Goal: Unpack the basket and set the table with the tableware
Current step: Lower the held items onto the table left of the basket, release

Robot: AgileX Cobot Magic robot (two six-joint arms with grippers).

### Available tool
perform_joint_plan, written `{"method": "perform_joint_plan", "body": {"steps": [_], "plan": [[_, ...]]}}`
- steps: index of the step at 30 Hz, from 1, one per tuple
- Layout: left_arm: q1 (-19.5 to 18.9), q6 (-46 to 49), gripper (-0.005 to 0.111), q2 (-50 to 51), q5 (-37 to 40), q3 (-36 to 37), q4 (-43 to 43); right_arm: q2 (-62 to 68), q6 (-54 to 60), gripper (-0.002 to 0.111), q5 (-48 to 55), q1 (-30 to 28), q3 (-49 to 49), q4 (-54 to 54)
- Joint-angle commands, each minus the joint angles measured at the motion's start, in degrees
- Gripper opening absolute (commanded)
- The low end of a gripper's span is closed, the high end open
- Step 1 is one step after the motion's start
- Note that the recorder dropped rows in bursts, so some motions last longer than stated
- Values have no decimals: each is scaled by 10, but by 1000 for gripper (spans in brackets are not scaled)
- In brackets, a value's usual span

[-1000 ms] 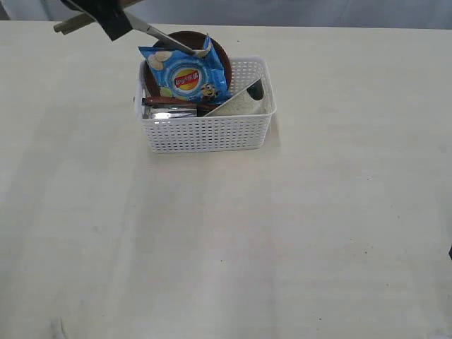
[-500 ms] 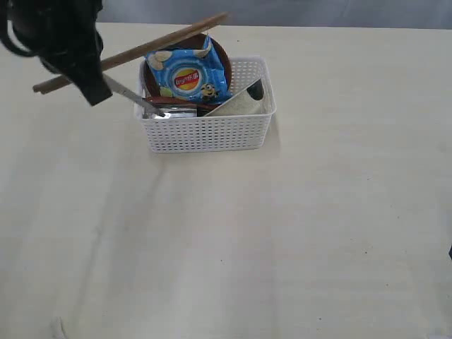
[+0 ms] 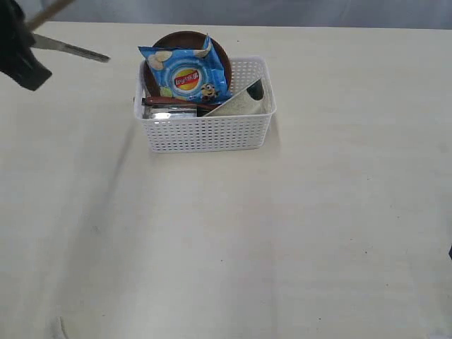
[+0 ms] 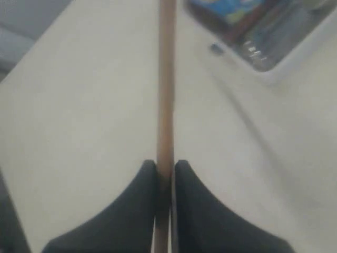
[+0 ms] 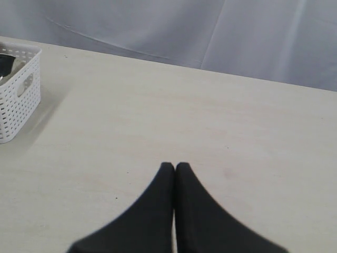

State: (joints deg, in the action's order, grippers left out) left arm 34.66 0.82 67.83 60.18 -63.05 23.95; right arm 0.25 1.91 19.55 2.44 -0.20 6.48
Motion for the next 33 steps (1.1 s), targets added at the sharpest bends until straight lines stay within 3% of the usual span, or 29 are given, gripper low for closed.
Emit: {"method": "perform_joint_plan", "body": {"steps": [1,6,9,14,21,33], "plan": [[-1,-144,0,-12,0,78,114,-2,0,0,-2,0,2,3],[-11,-270,0,8,-119,188,144,-2,0,0,-2,0,2,3],[-37,-369,0,15,-218,248,166,-2,0,0,-2,0,2,3],[-93,-433,0,15,-348,312,163,-2,0,0,-2,0,2,3],[-116,-433,0,26,-359,320,128,-2,0,0,-2,0,2,3],[-116,-427,0,187,-386,320,110,-2,0,0,-2,0,2,3]]}}
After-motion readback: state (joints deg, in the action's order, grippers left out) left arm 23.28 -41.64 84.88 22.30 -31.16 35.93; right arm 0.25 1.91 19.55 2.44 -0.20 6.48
